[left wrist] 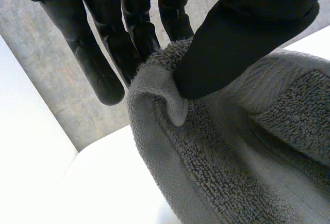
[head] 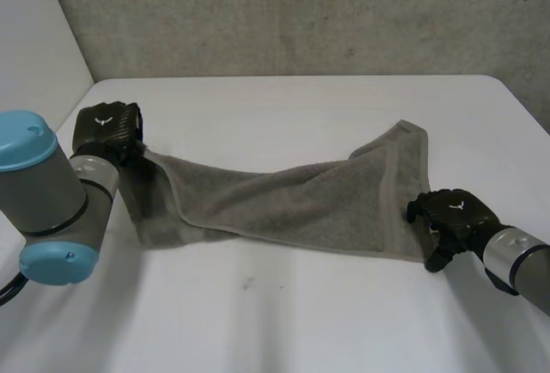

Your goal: Fold the towel.

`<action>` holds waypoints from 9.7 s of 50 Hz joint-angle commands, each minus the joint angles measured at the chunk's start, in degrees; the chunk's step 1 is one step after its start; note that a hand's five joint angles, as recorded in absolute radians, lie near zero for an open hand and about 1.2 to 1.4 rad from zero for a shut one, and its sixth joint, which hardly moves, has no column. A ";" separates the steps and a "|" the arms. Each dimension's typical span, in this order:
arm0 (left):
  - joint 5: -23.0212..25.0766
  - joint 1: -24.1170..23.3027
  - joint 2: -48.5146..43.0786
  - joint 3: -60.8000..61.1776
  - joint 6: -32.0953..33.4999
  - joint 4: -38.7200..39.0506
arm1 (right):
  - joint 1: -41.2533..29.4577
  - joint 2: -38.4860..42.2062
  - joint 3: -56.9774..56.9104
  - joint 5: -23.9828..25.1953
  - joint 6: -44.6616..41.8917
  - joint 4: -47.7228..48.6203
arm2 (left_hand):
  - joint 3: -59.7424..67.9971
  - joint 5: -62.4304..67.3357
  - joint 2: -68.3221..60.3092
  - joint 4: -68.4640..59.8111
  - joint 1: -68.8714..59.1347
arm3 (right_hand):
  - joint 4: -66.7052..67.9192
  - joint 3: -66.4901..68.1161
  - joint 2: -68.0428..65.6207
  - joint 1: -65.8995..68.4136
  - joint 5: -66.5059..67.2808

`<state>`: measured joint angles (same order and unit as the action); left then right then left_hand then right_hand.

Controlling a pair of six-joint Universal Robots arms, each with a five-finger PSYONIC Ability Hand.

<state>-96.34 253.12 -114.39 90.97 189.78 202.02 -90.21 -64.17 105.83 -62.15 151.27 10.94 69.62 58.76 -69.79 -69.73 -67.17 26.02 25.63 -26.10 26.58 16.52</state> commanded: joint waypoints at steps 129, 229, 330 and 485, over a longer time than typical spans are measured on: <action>4.93 1.85 3.82 1.90 4.46 3.48 | -6.30 -4.40 -28.86 1.58 9.23 -7.32 | 10.38 11.24 -10.21 -10.27 -12.83 | 53.98 54.37 -53.90 53.42 53.48; 7.75 5.10 10.76 6.67 18.52 -32.91 | 11.90 -8.07 -23.74 2.65 -26.91 -49.61 | 10.38 11.24 -10.21 -10.27 -12.83 | 53.98 54.37 -53.90 53.42 53.48; 9.07 -1.05 9.80 11.24 -7.93 -8.48 | 13.30 -1.49 -1.59 8.63 -11.26 -2.24 | -59.62 -58.76 59.79 59.73 57.17 | 18.19 18.58 -18.11 17.63 17.70; -4.56 -15.27 7.89 2.56 -11.61 -5.32 | -35.33 2.49 -26.74 -5.08 12.69 -4.43 | -56.21 -55.35 56.38 56.32 53.76 | -16.02 -15.63 16.10 -16.58 -16.52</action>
<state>-101.15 242.33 -100.97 99.25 181.11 196.22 -131.98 -51.93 74.64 -67.40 153.92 7.94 9.58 1.70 -9.59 -9.65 -10.18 13.55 12.50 -14.23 14.27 4.42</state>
